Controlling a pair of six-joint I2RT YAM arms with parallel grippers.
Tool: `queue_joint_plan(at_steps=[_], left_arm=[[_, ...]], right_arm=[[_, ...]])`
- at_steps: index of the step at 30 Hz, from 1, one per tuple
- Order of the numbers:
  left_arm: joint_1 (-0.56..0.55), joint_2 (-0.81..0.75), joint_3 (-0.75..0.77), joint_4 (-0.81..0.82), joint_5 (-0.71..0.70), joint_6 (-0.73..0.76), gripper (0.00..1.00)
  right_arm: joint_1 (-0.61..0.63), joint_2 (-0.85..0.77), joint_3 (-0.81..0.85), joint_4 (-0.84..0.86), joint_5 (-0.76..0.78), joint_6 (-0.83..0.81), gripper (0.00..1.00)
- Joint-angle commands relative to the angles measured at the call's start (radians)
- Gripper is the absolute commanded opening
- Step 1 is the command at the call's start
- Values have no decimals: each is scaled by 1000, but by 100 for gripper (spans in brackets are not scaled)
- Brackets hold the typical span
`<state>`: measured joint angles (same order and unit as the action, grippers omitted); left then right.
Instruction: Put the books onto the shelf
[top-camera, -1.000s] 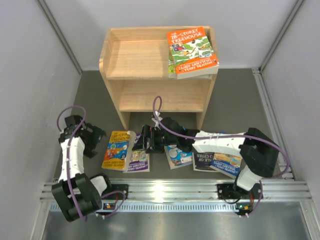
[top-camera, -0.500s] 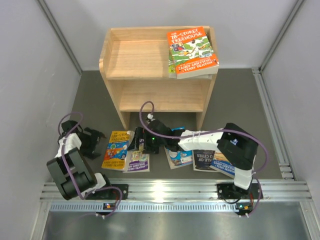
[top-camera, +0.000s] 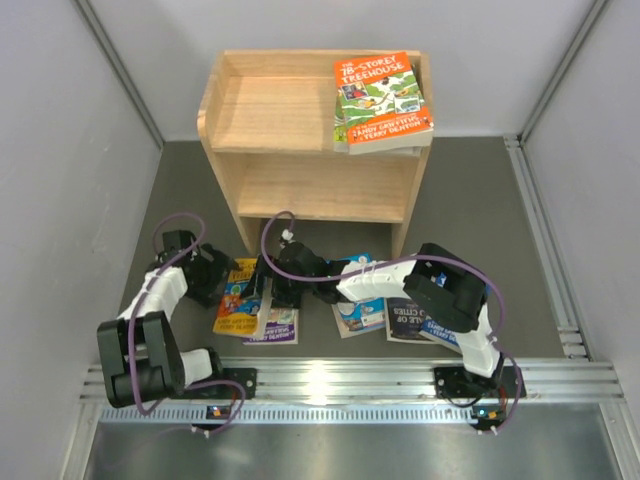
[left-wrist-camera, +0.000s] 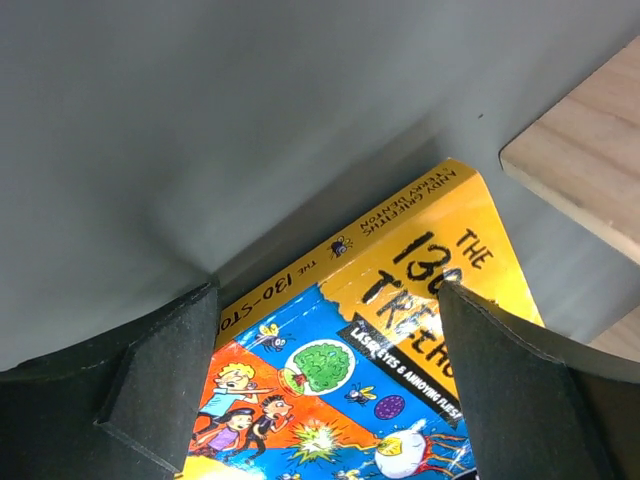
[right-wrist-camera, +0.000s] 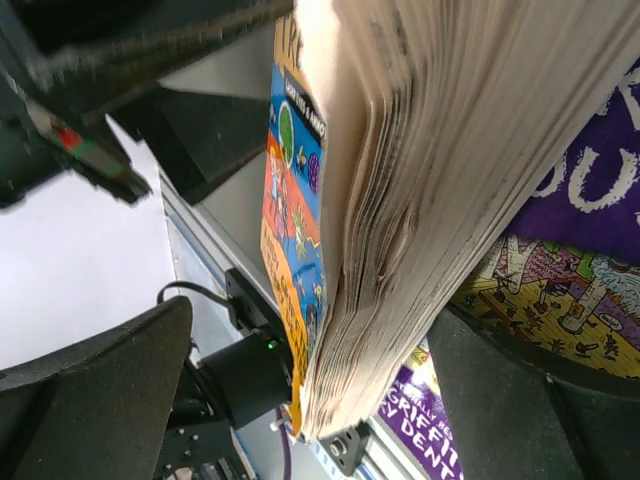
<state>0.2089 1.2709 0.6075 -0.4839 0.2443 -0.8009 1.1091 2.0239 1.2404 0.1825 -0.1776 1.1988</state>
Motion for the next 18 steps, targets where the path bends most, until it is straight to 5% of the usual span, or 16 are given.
queue_joint_plan(at_steps=[1,5,13,18], left_arm=[[-32,-70,-92,-38,9,-70,95],[-39,-122,-114,-70,21,-81,94],[-40,-297,-83,-193,47,-67,93],[-43,-384,12,-335,43,-17,94]], right_arm=[[-15,78,-9,-120,41,39,100],[-17,62,-38,-127,44,36,97],[-20,-28,-64,-141,52,-11,4],[-18,-138,-53,-179,40,-62,0]])
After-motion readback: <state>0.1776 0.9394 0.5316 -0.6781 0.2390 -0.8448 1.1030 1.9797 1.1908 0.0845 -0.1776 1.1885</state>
